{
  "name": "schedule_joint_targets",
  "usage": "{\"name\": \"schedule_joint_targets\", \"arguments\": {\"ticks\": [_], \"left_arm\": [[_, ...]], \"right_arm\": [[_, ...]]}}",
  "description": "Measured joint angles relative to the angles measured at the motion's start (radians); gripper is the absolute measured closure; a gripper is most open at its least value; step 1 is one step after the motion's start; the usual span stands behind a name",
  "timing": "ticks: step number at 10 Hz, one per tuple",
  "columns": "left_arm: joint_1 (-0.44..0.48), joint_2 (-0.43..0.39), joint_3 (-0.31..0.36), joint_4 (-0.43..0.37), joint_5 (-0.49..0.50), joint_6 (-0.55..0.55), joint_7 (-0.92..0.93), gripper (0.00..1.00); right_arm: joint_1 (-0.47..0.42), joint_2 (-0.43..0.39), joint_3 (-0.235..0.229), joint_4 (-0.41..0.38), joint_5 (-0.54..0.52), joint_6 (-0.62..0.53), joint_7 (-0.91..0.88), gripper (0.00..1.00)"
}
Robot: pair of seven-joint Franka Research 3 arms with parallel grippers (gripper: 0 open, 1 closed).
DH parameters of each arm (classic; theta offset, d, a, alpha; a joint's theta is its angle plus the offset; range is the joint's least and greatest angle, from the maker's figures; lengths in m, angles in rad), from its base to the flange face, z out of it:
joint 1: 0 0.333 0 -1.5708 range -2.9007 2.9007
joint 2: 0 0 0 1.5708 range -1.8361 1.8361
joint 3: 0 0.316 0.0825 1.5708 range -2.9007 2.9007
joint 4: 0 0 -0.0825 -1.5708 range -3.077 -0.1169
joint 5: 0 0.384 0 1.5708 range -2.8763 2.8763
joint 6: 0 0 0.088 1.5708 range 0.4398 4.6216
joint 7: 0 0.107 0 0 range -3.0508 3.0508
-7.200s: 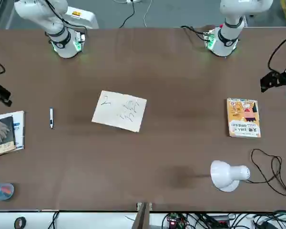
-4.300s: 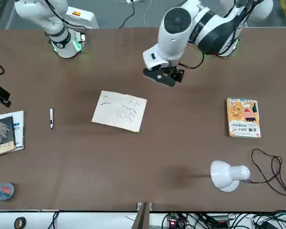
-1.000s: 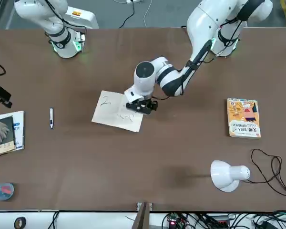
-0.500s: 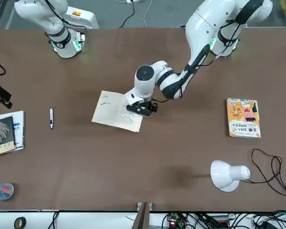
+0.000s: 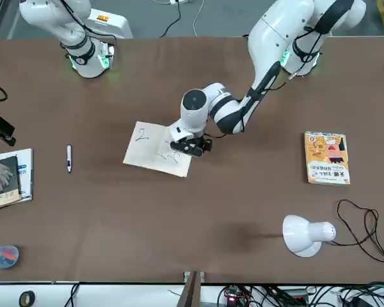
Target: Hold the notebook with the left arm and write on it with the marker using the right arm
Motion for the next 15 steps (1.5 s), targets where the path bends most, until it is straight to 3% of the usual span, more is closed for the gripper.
{"name": "schedule_joint_targets", "arguments": {"ticks": [15], "left_arm": [[-0.002, 0.053, 0.029, 0.000, 0.001, 0.067, 0.000, 0.00]], "right_arm": [[0.000, 0.000, 0.000, 0.000, 0.000, 0.003, 0.000, 0.00]]}}
